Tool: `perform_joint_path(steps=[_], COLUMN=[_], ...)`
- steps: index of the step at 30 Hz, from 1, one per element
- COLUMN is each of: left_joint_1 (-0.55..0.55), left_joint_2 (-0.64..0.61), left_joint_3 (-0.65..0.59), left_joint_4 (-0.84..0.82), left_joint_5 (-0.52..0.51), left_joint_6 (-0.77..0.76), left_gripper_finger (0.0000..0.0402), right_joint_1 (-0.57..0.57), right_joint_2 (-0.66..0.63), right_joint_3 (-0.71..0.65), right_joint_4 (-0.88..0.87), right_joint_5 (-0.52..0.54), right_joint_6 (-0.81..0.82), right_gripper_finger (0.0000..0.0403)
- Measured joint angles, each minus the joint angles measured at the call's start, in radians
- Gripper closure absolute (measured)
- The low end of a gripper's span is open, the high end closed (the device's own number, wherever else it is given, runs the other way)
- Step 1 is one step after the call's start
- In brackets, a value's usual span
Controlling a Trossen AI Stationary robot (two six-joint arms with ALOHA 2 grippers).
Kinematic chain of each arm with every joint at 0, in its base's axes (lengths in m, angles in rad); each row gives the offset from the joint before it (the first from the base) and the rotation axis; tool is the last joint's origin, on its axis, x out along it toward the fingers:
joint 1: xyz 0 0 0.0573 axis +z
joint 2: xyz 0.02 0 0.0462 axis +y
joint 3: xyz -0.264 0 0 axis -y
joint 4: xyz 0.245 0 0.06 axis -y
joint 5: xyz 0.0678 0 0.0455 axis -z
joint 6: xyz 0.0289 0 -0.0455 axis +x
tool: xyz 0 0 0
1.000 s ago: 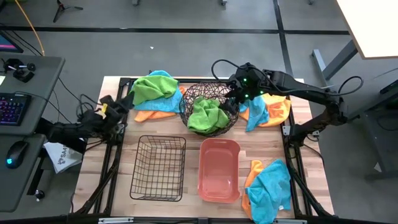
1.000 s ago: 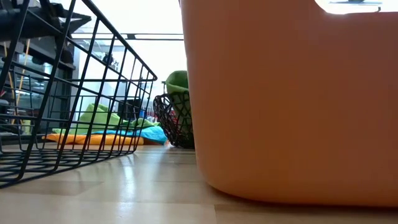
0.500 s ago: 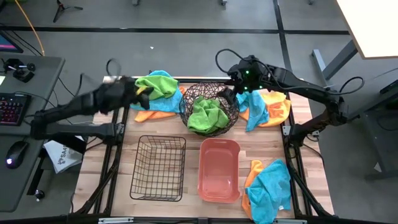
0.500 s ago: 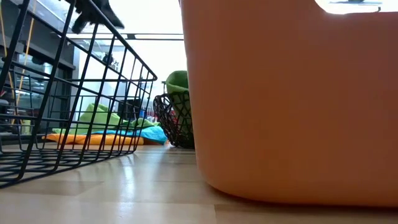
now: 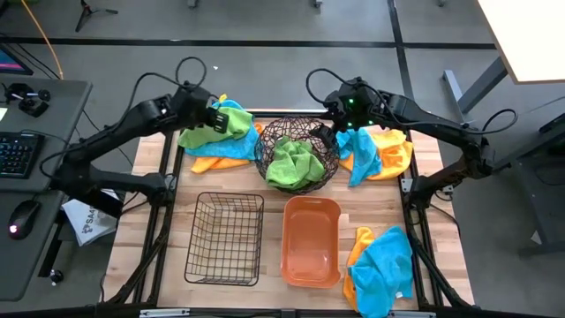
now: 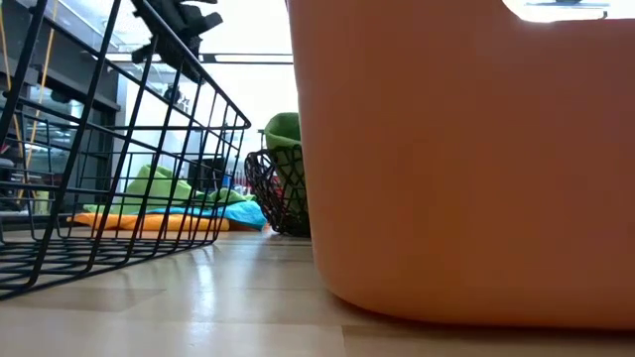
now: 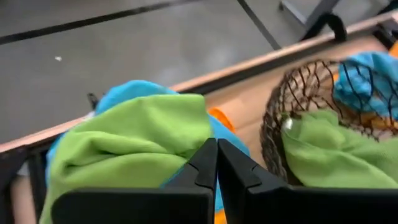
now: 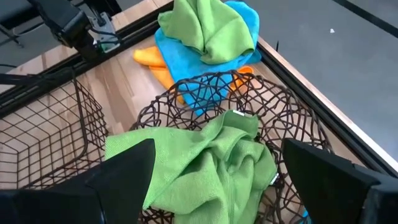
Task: Sort microfiber towel by color & place in baskets
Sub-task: Put the green microfiber towel into the black woven basket
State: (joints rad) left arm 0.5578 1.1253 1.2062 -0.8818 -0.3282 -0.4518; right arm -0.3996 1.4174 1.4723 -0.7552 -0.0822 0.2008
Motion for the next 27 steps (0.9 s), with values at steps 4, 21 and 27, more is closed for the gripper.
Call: perform_joint_path(steps=[4,21,27], left_joint_1=[0.008,0.187,0.292], left_joint_2=[0.057,0.296,0.346], left_joint_3=[0.001,0.000,0.000], left_joint_4=[-0.005,-0.137,-0.171], left_joint_5=[0.009,-0.035,0.038], left_joint_6=[0.071,0.229,0.309], left_gripper_finger=[0.0401,0.0372,0.0305], right_joint_1=[0.000,0.000,0.000], right_joint_2=[0.000,0.000,0.000], right_joint_3=[0.000,0.000,0.000], right_joint_4=[-0.015,-0.022,-0.022], right_joint_5=[0.000,0.011,0.011], right_joint_6=[-0.014,-0.053,-0.053], right_gripper_finger=[0.0057,0.0057,0.0057])
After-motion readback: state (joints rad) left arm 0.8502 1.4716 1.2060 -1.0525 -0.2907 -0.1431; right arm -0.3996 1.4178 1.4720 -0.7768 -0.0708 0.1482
